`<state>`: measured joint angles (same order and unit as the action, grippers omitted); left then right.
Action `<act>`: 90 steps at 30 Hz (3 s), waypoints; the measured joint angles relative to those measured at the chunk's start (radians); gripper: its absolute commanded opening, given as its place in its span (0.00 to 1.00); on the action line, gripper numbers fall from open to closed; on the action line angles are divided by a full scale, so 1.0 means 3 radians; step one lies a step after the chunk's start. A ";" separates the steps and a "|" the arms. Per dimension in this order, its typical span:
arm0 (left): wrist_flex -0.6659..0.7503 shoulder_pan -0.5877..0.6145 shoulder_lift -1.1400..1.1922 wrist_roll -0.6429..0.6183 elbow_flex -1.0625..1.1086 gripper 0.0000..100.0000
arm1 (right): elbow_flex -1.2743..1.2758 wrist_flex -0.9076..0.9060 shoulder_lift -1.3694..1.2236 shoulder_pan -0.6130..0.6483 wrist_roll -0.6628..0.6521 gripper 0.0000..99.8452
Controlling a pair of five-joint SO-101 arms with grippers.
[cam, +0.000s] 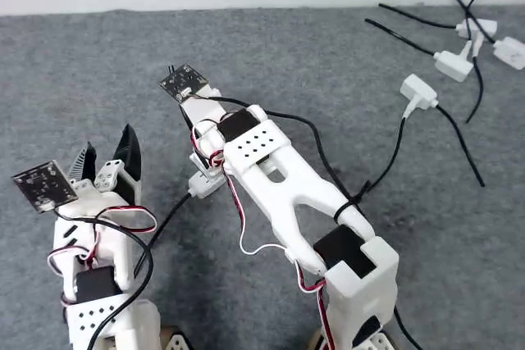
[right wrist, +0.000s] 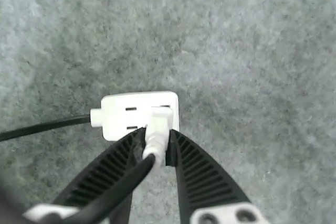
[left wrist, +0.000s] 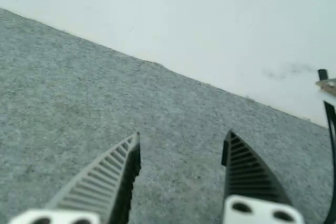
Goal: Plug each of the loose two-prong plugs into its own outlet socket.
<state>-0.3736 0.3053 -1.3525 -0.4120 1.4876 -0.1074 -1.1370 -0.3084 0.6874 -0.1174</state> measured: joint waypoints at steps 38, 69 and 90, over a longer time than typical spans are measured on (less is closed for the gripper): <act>0.0000 0.0000 0.0000 0.0000 0.0000 0.25 | -0.0031 0.0133 -0.0292 -0.0015 0.0000 0.01; 0.0000 0.0000 0.0000 0.0020 0.0000 0.25 | 0.0184 0.0286 -0.0317 0.0000 -0.0010 0.26; -0.0077 -0.0041 -0.0240 0.0675 -0.0302 0.25 | 0.0322 -0.0772 0.2163 -0.0046 -0.0220 0.21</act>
<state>-0.3966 0.2931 -1.4246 -0.2094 1.3970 -0.0107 -1.3686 0.3406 0.6736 -0.1834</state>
